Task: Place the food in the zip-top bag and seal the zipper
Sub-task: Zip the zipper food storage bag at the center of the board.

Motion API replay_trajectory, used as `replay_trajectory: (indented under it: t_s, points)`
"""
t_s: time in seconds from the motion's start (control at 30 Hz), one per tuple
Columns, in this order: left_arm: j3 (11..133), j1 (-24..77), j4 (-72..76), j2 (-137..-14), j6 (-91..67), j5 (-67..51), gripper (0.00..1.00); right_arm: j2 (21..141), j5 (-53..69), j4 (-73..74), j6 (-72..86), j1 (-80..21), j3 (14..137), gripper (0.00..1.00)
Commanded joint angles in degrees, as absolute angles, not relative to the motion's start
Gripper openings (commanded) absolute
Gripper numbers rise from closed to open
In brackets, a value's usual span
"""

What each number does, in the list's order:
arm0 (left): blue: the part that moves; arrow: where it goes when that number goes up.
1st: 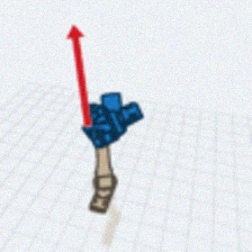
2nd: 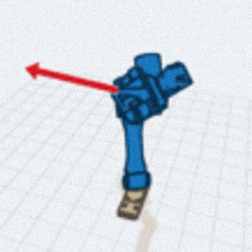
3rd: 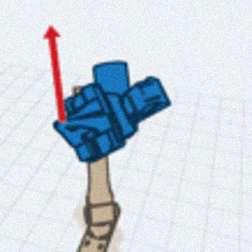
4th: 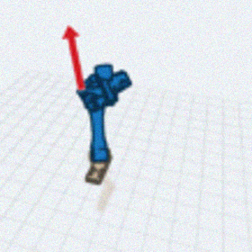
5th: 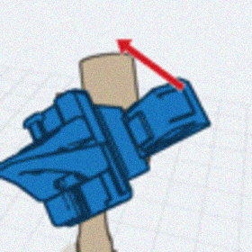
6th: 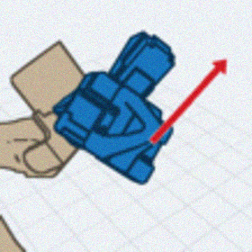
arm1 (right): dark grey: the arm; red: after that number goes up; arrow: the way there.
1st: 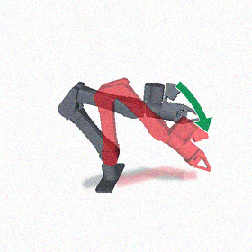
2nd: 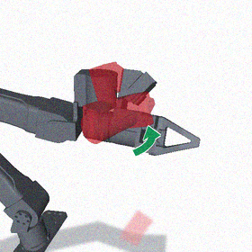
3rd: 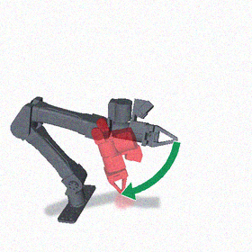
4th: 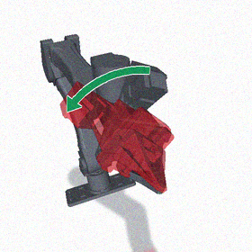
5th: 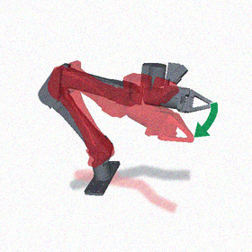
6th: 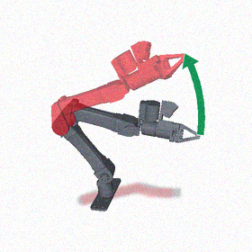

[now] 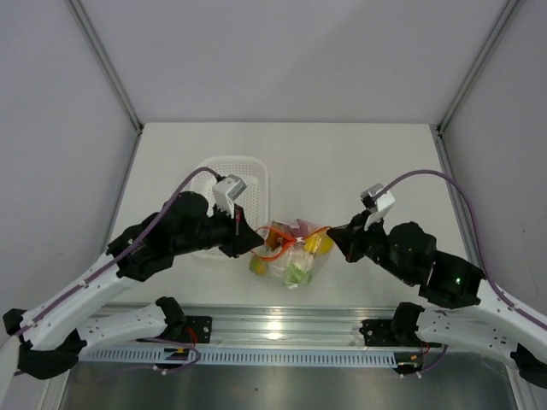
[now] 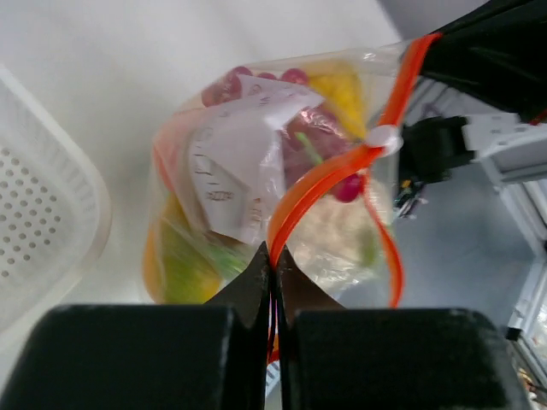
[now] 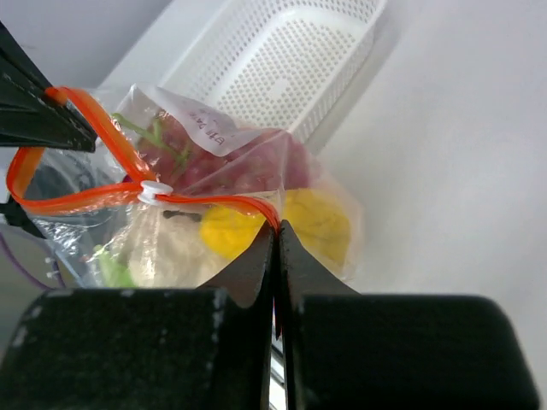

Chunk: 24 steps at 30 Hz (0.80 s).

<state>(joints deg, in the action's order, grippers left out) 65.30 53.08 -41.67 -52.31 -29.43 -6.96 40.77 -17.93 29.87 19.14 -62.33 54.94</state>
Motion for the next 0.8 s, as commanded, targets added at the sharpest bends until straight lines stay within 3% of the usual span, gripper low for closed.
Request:
replay_trajectory:
  t_s: [0.0, 0.1, 0.37, 0.47, 0.63, 0.77]
  points:
    - [52.5, 50.8, -40.0, -58.8, -30.0, -8.6, 0.01, 42.5, -14.3, 25.4, 22.5, -58.0, 45.5, 0.0]
    - [49.9, 50.4, -36.8, -62.3, -29.7, -9.1, 0.0, 45.4, -10.4, 24.5, 22.2, -54.8, 42.9, 0.0]
    - [71.9, 55.0, -49.5, -54.0, -29.2, -3.7, 0.01, 41.0, -12.4, 34.7, 19.3, -56.2, 59.6, 0.0]
    - [69.9, 55.0, -49.0, -53.9, -28.6, -3.1, 0.0, 39.4, -12.9, 33.9, 20.3, -56.3, 56.5, 0.0]
    - [55.0, 53.5, -40.8, -61.9, -28.4, -6.6, 0.01, 41.4, -9.8, 28.7, 21.4, -52.9, 45.1, 0.0]
    - [58.1, 53.5, -42.9, -61.4, -27.8, -4.4, 0.01, 41.0, -10.4, 31.1, 19.9, -52.2, 47.4, 0.0]
